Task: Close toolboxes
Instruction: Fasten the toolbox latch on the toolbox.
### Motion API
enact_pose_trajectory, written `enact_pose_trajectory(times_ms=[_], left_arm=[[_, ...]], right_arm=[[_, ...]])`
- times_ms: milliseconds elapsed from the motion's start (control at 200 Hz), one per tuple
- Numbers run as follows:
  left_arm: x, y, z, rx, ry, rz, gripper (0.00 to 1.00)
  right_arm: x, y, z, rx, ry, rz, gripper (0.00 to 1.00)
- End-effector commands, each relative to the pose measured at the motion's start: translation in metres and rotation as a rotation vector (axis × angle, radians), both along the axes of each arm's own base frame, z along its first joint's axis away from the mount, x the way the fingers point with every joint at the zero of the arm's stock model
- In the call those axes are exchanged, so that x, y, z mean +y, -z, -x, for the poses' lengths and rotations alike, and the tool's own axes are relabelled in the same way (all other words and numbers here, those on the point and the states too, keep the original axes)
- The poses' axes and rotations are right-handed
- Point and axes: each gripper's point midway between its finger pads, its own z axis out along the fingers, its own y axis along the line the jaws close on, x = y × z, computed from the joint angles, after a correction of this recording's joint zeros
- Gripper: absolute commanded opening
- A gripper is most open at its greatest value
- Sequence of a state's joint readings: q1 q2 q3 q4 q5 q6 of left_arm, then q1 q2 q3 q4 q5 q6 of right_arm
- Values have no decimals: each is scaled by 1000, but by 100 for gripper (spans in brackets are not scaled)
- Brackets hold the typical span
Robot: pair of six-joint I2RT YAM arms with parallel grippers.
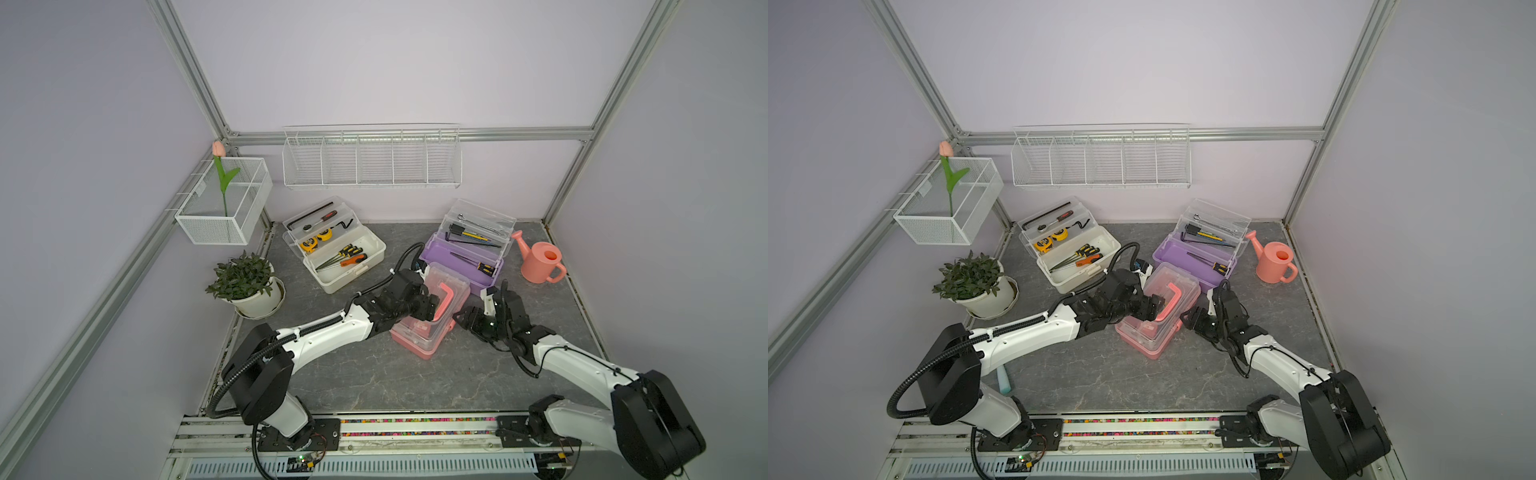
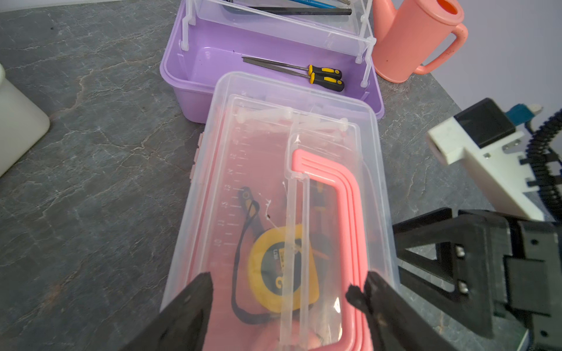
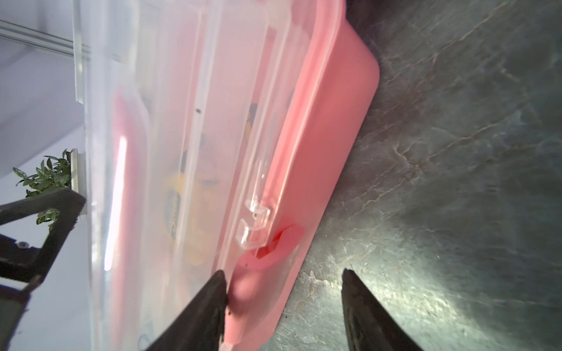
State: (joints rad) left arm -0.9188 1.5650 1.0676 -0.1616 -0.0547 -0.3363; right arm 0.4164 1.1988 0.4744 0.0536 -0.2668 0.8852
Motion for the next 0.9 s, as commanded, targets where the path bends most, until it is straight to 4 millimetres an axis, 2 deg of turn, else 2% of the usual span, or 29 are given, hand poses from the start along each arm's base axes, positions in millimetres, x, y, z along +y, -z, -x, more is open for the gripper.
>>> enact_pose_trajectory(times_ms=[0, 180, 350, 650, 895], left_arm=[[2, 20, 5, 75, -4, -24, 79], [13, 32, 3, 118, -41, -27, 76], [20, 44, 1, 152, -66, -32, 70], [36, 70, 4, 222, -97, -98, 70], [51, 78, 4, 242, -130, -109, 70]], right_arm=[[11, 5, 7, 28, -15, -39, 62], [12, 13, 7, 52, -7, -40, 56], [8, 14, 9, 52, 14, -45, 43], [3, 22, 20, 82, 28, -43, 42], [1, 22, 22, 73, 42, -50, 43]])
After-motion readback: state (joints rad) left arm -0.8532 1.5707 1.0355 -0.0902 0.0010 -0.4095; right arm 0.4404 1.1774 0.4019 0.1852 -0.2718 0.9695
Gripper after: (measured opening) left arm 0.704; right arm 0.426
